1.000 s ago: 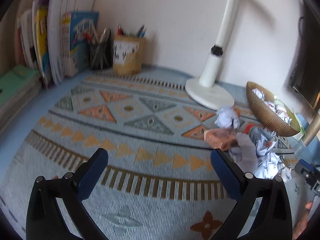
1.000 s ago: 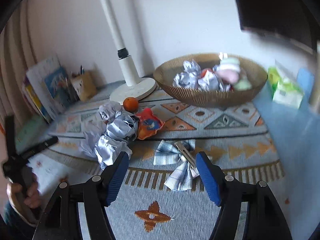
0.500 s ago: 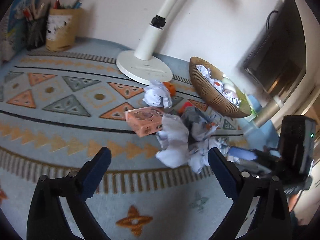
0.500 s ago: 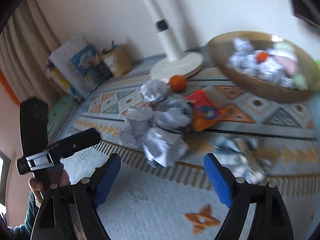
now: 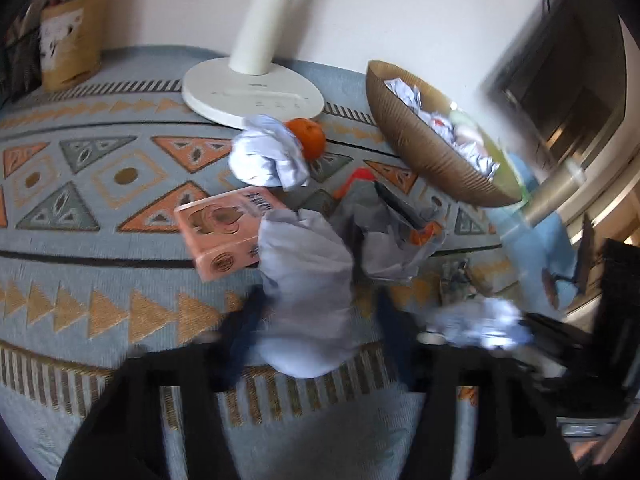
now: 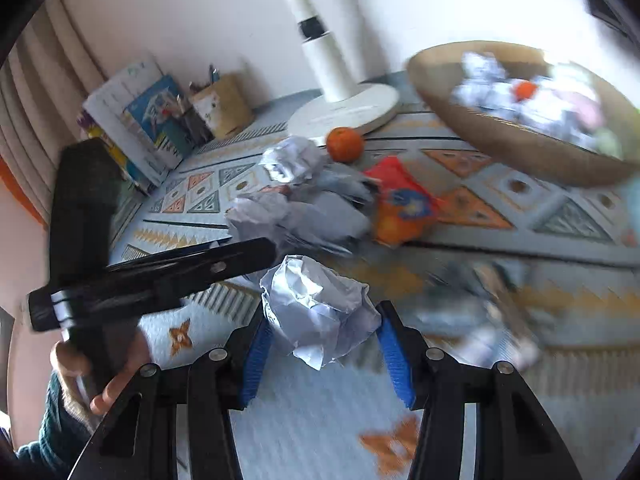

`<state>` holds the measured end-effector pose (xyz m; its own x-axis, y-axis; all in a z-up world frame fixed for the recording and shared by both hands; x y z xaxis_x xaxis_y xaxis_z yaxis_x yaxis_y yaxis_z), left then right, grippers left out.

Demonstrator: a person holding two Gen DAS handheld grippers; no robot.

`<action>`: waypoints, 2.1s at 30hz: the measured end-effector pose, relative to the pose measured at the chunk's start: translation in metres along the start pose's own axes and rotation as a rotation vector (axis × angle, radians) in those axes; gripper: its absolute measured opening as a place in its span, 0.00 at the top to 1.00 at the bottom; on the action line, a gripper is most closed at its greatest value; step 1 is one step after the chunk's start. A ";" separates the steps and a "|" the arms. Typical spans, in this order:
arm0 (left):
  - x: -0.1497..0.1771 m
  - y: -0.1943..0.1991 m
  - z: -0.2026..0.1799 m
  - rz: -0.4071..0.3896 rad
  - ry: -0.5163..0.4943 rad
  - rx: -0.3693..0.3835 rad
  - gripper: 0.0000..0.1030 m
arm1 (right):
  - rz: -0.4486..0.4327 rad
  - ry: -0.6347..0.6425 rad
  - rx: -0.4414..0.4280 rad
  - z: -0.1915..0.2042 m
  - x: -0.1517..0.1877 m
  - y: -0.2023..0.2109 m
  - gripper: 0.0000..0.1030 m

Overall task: Organize objects
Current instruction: 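Grasp crumpled white paper with left gripper while right gripper grasps paper ball, then carry both crumpled papers over the amber bowl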

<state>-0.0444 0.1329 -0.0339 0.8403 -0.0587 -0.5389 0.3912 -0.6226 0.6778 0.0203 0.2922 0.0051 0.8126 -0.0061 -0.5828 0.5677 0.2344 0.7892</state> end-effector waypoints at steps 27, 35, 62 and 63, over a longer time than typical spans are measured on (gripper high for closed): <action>0.040 0.118 0.082 -0.313 0.101 -0.100 0.62 | 0.129 0.029 0.026 0.017 0.030 0.000 0.16; 0.040 0.121 0.086 -0.331 0.126 -0.059 0.62 | 0.108 -0.115 0.051 -0.006 0.018 -0.006 0.17; -0.142 -0.012 -0.099 -0.102 -0.165 0.054 0.62 | -0.209 -0.246 0.228 -0.122 -0.139 0.084 0.51; -0.147 -0.023 -0.098 -0.090 -0.162 0.056 0.62 | -0.208 -0.247 0.228 -0.123 -0.150 0.077 0.51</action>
<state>-0.1404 0.2326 0.0791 0.7298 -0.1225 -0.6726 0.4370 -0.6731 0.5967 -0.0738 0.4307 0.1291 0.6685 -0.2711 -0.6925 0.7157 -0.0184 0.6981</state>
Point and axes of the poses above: each gripper's, at about its wrist camera, not at the fingertips, and y roughly against the way its jaws point, z to its left, x to its underside, the point moved 5 cm from there along -y, roughly the way its jaws point, and after that the axes turned 11 degrees about x, right-handed, at the moved point
